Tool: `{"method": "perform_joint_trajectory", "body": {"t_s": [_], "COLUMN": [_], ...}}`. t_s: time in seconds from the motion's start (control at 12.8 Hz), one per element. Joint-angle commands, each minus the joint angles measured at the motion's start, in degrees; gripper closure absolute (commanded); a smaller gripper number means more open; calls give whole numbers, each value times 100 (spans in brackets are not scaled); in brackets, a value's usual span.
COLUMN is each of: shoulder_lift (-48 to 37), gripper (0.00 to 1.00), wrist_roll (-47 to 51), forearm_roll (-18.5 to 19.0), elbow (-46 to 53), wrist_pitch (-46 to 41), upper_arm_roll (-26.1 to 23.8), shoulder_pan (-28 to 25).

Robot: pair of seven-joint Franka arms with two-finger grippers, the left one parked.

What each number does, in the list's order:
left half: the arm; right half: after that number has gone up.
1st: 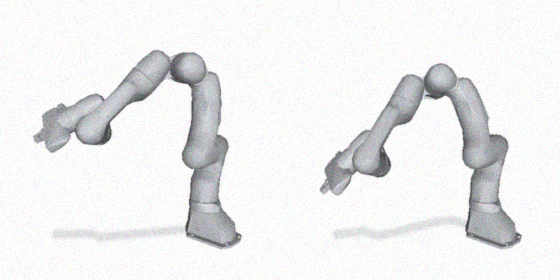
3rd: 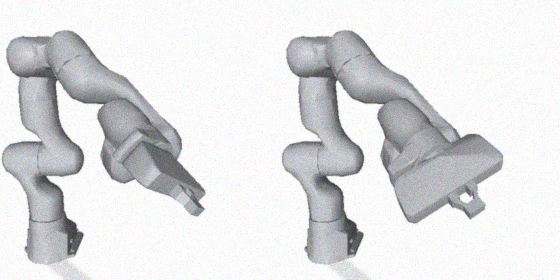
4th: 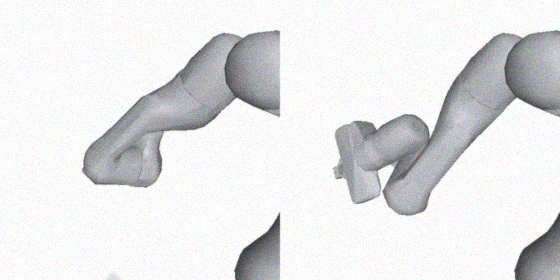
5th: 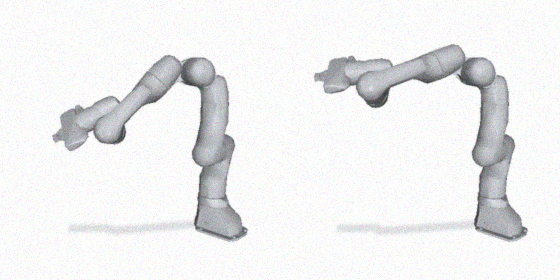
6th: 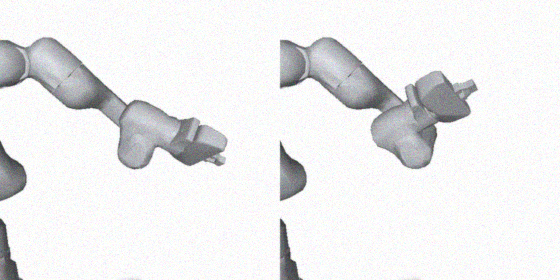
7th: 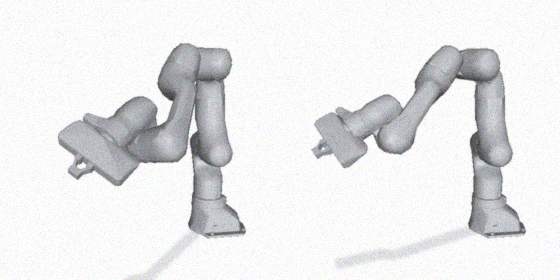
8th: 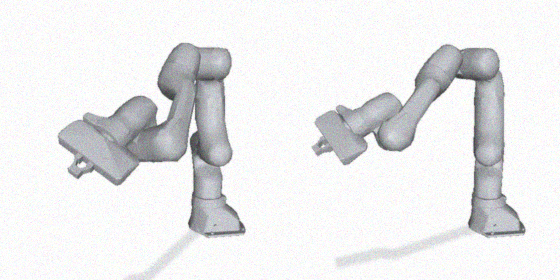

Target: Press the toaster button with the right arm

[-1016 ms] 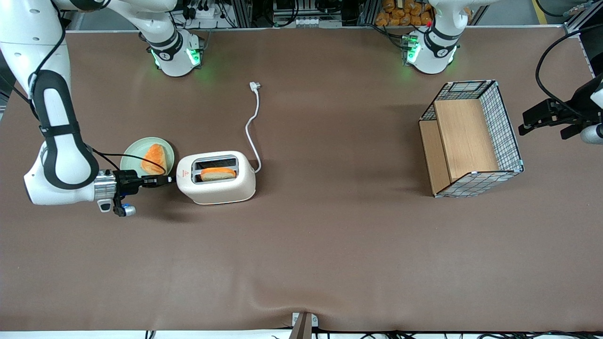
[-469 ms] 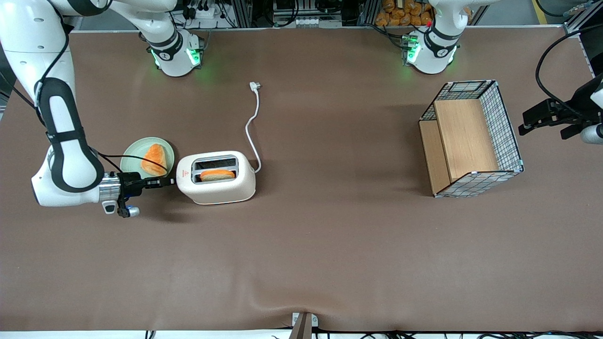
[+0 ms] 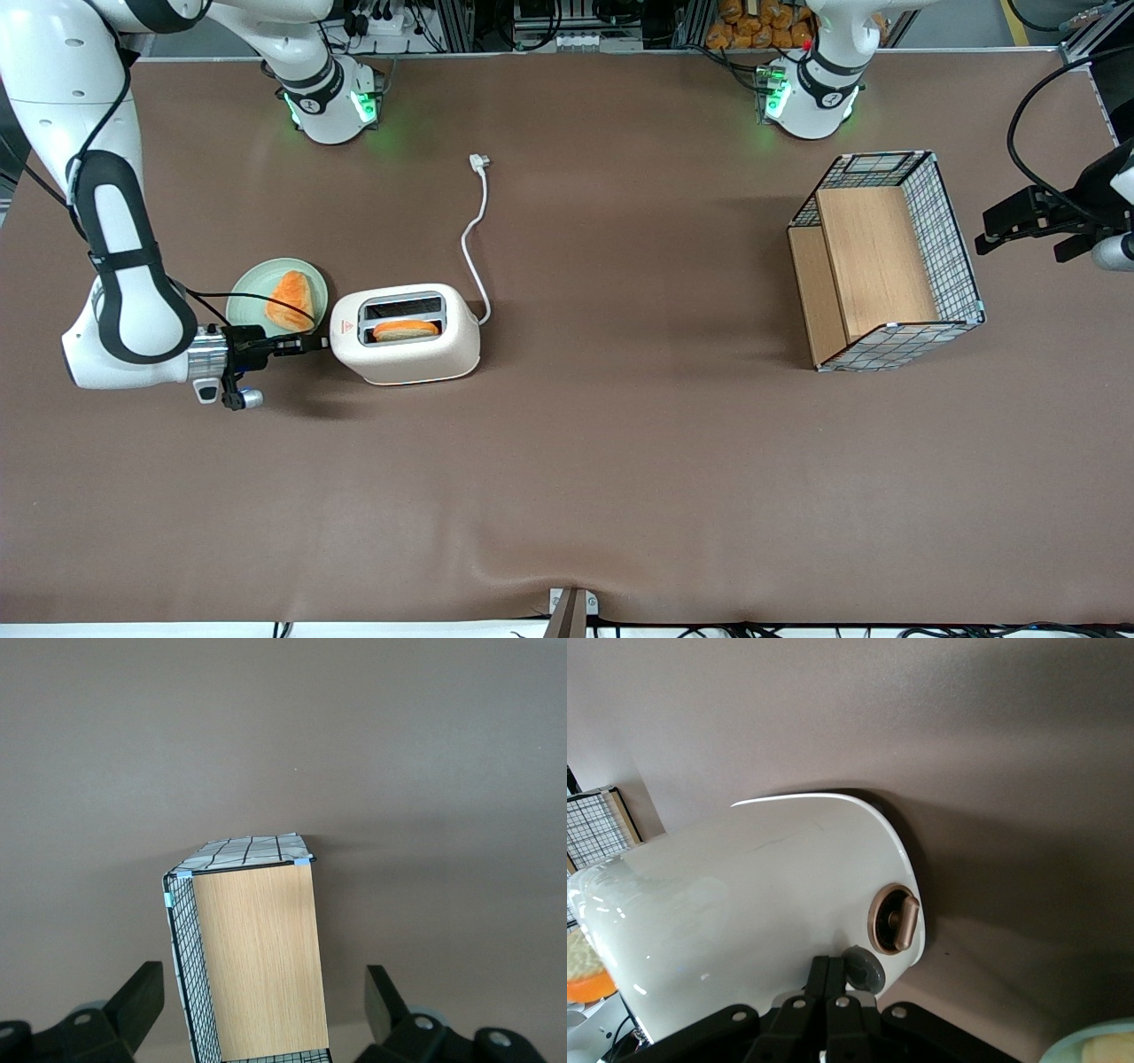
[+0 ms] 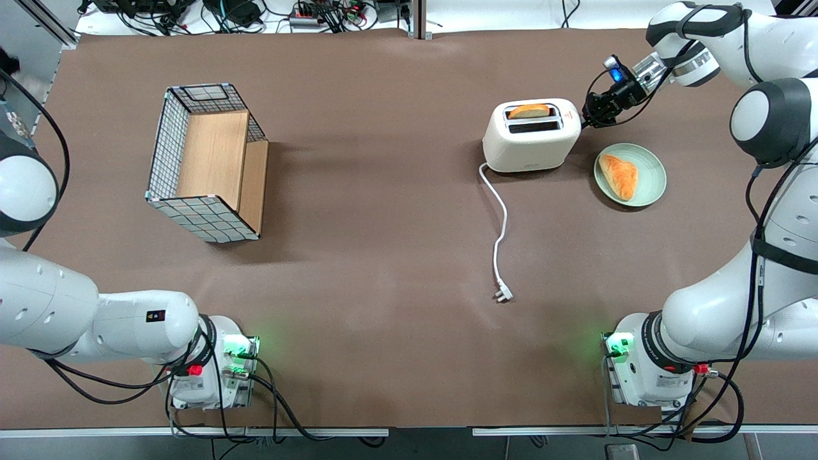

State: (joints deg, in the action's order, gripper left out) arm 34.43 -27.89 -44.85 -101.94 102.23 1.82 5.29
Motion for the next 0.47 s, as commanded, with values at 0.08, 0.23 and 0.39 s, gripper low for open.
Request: {"method": "perform_joint_trajectory", "body": {"t_s": [0.08,0.23,0.39], "shoulder_lift": [205,126,3], "gripper": [100,100,100], "wrist_roll": [62,668,899], "forearm_roll": [-129,-156,-156], "elbow": [7,260,402], "wrist_pitch": [158,-316,-563], "upper_arm_roll": [-33,-33,-15], "shoulder_pan": [42,34,34]}}
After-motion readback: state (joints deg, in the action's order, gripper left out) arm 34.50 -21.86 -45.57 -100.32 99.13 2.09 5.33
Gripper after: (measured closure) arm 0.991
